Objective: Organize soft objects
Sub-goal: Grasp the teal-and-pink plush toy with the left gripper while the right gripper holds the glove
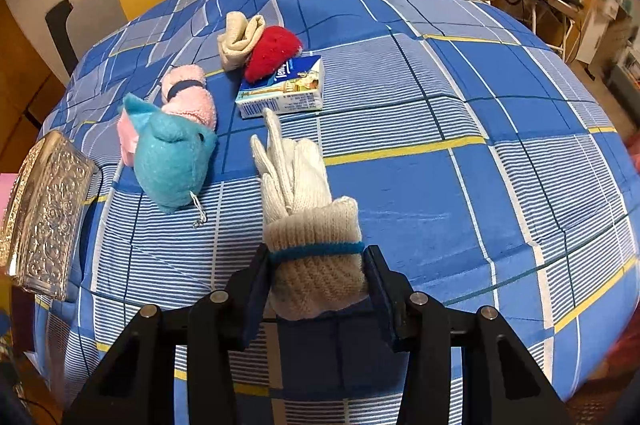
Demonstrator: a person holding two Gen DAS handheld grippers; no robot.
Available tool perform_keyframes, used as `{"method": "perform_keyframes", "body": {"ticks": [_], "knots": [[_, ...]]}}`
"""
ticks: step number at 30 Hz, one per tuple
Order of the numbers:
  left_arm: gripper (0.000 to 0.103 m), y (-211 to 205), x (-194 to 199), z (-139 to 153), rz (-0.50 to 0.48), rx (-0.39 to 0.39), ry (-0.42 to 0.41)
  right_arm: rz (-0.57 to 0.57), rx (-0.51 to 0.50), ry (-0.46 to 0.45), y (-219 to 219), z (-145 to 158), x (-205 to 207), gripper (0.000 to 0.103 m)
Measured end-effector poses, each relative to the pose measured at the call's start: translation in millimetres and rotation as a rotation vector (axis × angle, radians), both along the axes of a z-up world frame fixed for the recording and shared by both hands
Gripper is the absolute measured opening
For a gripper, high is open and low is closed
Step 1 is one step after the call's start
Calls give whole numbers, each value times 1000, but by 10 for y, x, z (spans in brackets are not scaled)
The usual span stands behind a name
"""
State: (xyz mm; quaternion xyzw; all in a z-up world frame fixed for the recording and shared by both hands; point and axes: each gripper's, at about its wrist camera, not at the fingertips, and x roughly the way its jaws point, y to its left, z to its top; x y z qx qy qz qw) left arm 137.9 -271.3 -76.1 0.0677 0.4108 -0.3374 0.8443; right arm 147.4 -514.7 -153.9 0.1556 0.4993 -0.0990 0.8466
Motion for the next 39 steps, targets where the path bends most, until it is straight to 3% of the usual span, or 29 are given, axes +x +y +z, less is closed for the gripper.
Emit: {"method": "perform_keyframes", "body": {"ticks": [6,9,13,17,19,22,26,30,36,39], "knots": [[47,-595,557,-143,66,36,42,-24,20,3,-30,2,5,47],[66,-827,864,-241,114,54,76,-49,24,3,-90,15,6,47],[67,-1049,1181,-251,149,45,61,-82,80,-2,-184,0,-12,47],[66,-1108,1412,-416,179,134,69,-74,69,4,-154,-1,2,47],[66,-987,1379,-512,189,148,85,-72,70,1,-151,9,2,47],[66,-741,1192,-528,196,83,107,-76,89,-4,-166,14,-6,47],[66,-519,781,-515,198,120,83,-73,88,-5,-144,21,-10,47],[66,-373,570,-460,219,66,107,-63,84,-13,-115,40,-15,47],[72,-492,702,-351,214,59,86,-72,101,-14,-138,37,-27,47],[79,-656,859,-319,196,96,55,-79,114,-21,-158,49,-35,47]]}}
